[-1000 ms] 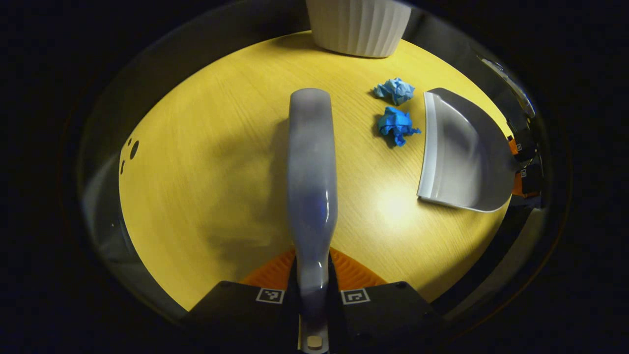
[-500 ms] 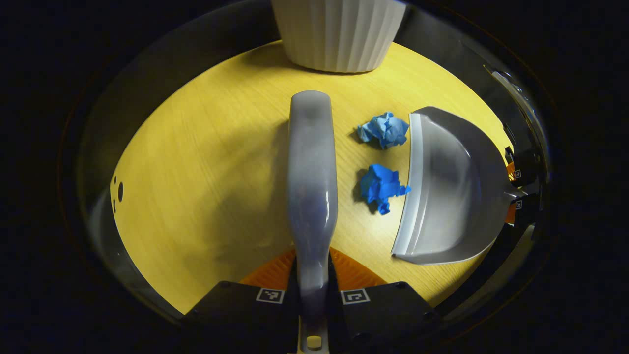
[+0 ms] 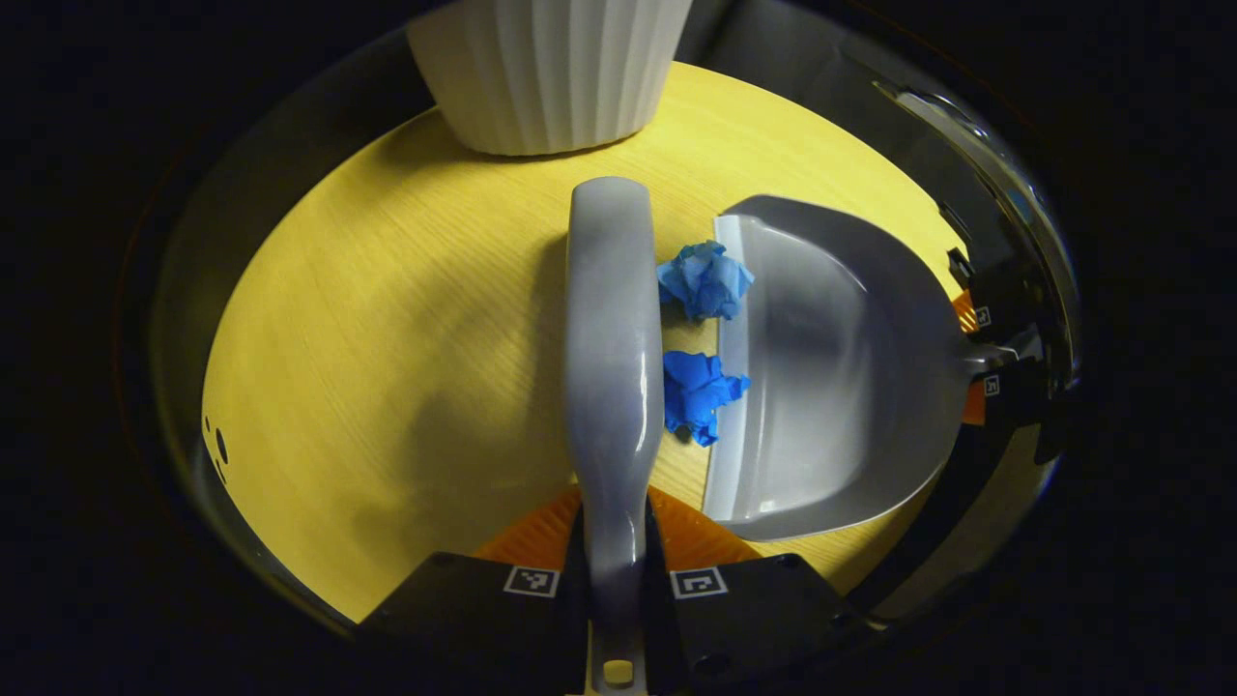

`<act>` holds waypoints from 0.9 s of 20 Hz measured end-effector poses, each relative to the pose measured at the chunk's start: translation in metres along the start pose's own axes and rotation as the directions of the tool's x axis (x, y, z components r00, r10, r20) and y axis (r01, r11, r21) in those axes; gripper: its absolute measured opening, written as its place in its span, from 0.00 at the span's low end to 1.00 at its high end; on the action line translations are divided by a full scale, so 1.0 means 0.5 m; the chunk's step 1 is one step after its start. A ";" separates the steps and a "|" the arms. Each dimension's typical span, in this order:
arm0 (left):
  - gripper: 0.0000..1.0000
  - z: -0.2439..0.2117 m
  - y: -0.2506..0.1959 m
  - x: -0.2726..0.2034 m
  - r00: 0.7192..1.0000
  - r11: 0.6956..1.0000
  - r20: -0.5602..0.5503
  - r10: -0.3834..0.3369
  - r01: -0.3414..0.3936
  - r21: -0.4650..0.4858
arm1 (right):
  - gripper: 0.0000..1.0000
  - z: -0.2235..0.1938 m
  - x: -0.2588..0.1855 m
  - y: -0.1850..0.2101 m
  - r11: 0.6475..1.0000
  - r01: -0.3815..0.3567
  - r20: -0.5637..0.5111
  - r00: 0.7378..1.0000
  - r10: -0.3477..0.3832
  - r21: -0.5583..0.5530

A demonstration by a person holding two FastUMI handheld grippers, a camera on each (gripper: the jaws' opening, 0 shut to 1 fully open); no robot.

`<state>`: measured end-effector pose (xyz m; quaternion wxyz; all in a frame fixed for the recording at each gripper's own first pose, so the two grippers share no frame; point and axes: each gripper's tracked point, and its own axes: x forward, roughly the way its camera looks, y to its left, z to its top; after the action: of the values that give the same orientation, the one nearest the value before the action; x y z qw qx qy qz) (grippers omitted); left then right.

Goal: Pick up the small broom and dustpan from the desktop, sweep the trash into the dustpan with the broom, and then empty the trash into the garbage bin.

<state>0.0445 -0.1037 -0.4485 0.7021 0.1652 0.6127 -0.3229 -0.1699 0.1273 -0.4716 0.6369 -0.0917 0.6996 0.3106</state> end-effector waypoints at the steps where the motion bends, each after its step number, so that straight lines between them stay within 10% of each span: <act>1: 0.27 0.001 -0.016 -0.001 1.000 1.000 0.001 -0.021 0.021 0.007 | 0.35 0.006 0.002 0.000 1.000 0.000 -0.001 1.000 0.000 0.000; 11: 0.27 -0.020 -0.099 -0.047 0.988 0.989 0.052 -0.143 0.144 -0.027 | 0.36 0.077 0.024 -0.007 1.000 0.014 0.034 0.999 -0.014 -0.007; 18: 0.27 -0.062 0.025 -0.083 0.990 0.970 0.138 0.029 0.006 -0.241 | 0.36 0.062 0.019 0.013 0.994 0.024 0.046 0.999 -0.029 0.102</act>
<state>0.0278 -0.0647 -0.4163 0.7602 0.0591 0.5955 -0.2528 -0.1490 0.1519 -0.4784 0.6612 -0.0610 0.6980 0.2681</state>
